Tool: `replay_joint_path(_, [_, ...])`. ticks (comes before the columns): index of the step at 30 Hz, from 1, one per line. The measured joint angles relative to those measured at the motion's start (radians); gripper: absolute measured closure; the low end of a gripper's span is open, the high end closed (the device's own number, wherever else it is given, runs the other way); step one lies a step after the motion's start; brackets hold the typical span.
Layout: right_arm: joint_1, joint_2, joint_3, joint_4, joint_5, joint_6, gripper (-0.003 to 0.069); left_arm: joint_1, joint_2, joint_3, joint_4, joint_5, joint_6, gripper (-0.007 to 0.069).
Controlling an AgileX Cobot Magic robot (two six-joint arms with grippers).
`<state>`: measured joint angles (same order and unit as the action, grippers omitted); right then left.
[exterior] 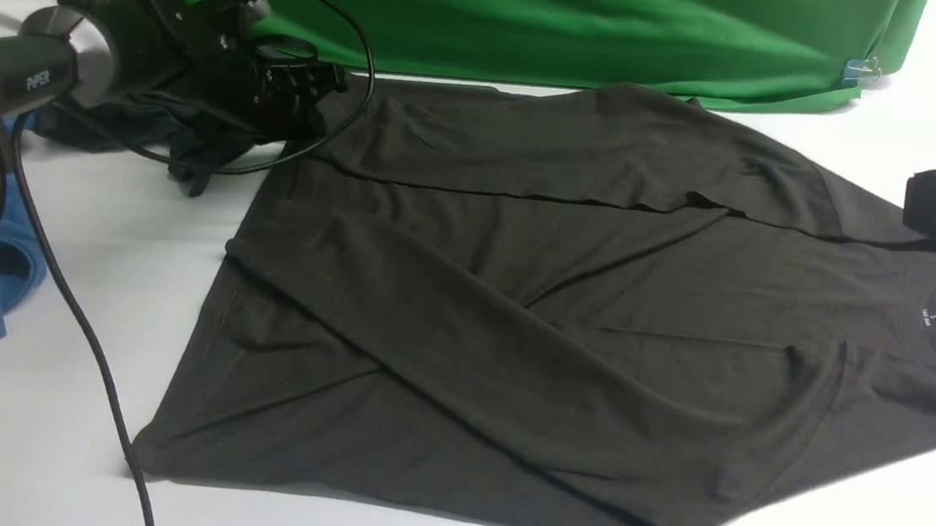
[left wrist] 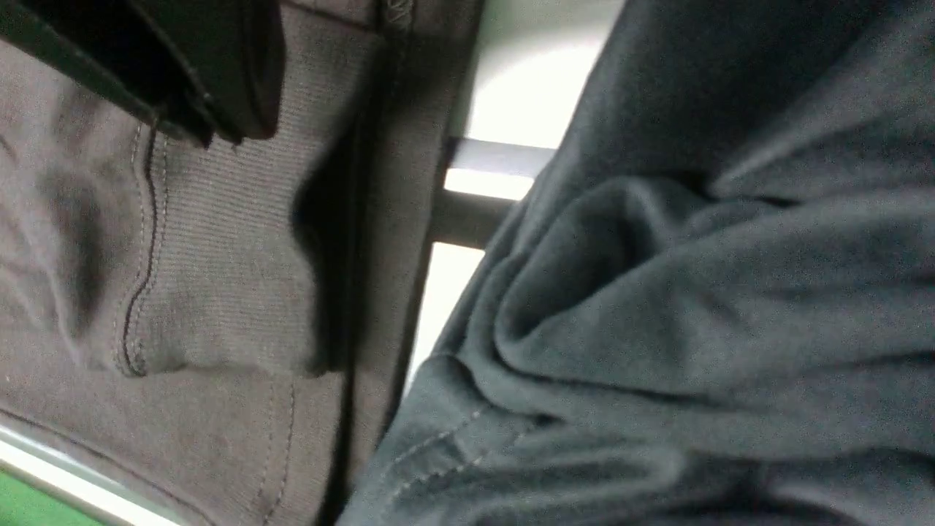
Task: Fold a long-sleeved shirt on a white desktop.
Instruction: 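Grab the top left corner of the dark shirt with the left gripper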
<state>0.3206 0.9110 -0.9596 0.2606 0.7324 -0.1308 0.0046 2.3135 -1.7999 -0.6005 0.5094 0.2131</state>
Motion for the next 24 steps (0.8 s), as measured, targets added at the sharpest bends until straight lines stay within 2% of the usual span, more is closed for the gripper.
replay_joint_path(3, [0.000,0.000,0.000,0.000,0.000,0.000,0.0419,0.001,0.000,-0.001,0.004,0.017,0.015,0.0607])
replay_joint_path(6, [0.000,0.000,0.000,0.000,0.000,0.007,0.0419,0.007,-0.005,-0.001,0.045,0.031,-0.031,0.0598])
replay_joint_path(9, [0.000,0.000,0.000,0.000,0.000,0.012,0.0419,0.009,-0.016,-0.001,0.146,0.031,-0.153,0.0557])
replay_joint_path(12, [0.000,0.000,0.000,0.000,0.000,0.014,0.0419,0.009,-0.020,-0.002,0.188,0.027,-0.213,0.0485])
replay_joint_path(13, [0.000,0.000,0.000,0.000,0.000,0.014,0.0419,0.007,-0.015,-0.002,0.187,0.026,-0.213,0.0445])
replay_joint_path(14, [0.000,0.000,0.000,0.000,0.000,0.014,0.0419,0.007,-0.014,-0.002,0.185,0.026,-0.213,0.0445])
replay_joint_path(18, [0.000,0.000,0.000,0.000,0.000,0.014,0.0419,0.006,0.017,-0.005,0.119,0.014,-0.170,0.0337])
replay_joint_path(24, [0.000,0.000,0.000,0.000,0.001,0.014,0.0419,0.006,0.030,-0.010,0.069,-0.002,-0.088,0.0313])
